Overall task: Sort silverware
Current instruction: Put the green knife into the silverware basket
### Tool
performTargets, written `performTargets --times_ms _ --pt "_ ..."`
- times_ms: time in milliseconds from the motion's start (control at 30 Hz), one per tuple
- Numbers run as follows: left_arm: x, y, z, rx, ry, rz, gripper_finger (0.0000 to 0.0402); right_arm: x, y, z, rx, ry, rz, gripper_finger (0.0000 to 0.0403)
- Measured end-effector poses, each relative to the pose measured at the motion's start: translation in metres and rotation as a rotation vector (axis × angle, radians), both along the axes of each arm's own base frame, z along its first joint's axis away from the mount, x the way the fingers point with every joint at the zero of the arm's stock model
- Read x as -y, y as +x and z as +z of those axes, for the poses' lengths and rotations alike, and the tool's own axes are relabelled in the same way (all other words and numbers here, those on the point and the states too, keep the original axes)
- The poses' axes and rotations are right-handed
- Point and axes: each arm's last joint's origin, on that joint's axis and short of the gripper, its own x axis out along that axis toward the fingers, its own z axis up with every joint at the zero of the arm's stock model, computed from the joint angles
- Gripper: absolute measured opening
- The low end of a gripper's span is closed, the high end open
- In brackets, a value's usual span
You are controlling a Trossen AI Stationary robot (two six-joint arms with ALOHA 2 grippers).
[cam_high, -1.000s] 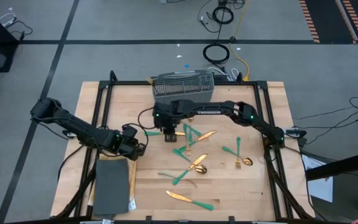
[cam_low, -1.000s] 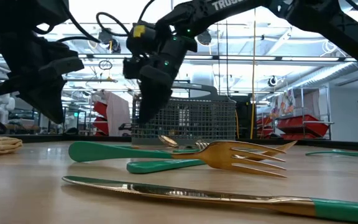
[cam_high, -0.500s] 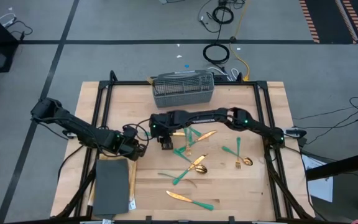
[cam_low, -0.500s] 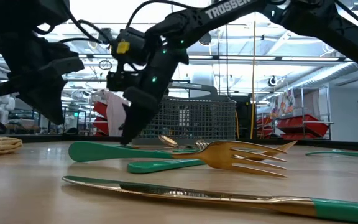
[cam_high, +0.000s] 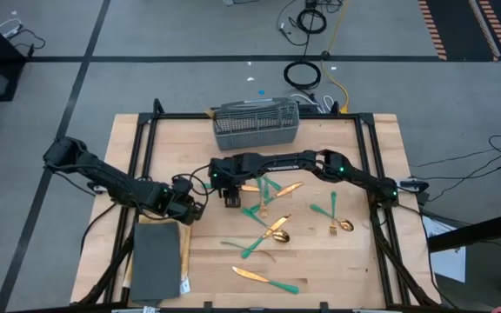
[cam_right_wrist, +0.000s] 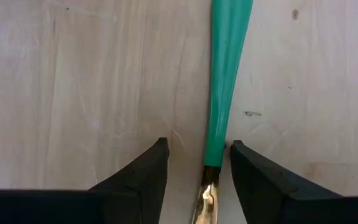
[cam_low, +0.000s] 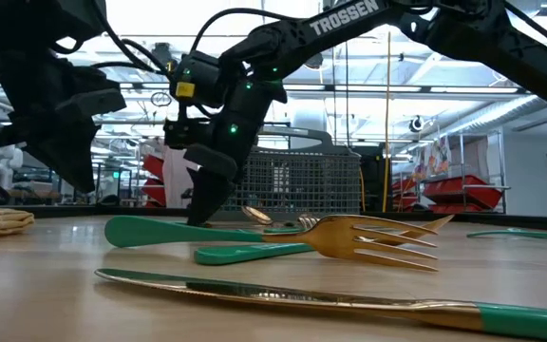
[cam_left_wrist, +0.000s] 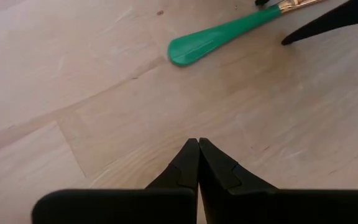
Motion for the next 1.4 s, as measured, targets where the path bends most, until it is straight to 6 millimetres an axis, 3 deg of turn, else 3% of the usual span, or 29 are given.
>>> performTargets --times_ms 133,300,367,500,767,1000,1400 --pt "0.0 0.0 0.0 -0.003 0.003 -0.002 0.0006 0.002 -0.003 -0.008 -0.046 0.011 -0.021 0.0116" --pt "0.0 0.0 0.0 -0.002 0.009 -0.002 0.0006 0.002 -0.007 -0.021 -0.124 0.022 -0.029 0.0024" --pt "0.0 0.0 0.0 -0.001 0.009 -0.002 0.0006 0.002 -0.007 -0.021 -0.127 0.018 -0.037 0.001" --pt "0.0 0.0 0.0 -0.003 0.01 -0.002 0.0006 -0.001 -0.006 -0.018 -0.114 0.015 -0.066 0.0004" --pt "0.0 0.0 0.0 0.0 0.01 -0.001 0.0006 0.003 0.002 0.015 -0.051 0.035 -0.137 0.0001" --pt "0.0 0.0 0.0 0.001 0.01 -0.002 0.0006 0.013 0.008 0.031 0.012 0.027 -0.191 0.0003" --pt "-0.001 0.0 0.0 0.006 0.025 0.001 0.0006 0.024 0.01 0.055 0.067 0.009 -0.125 0.0"
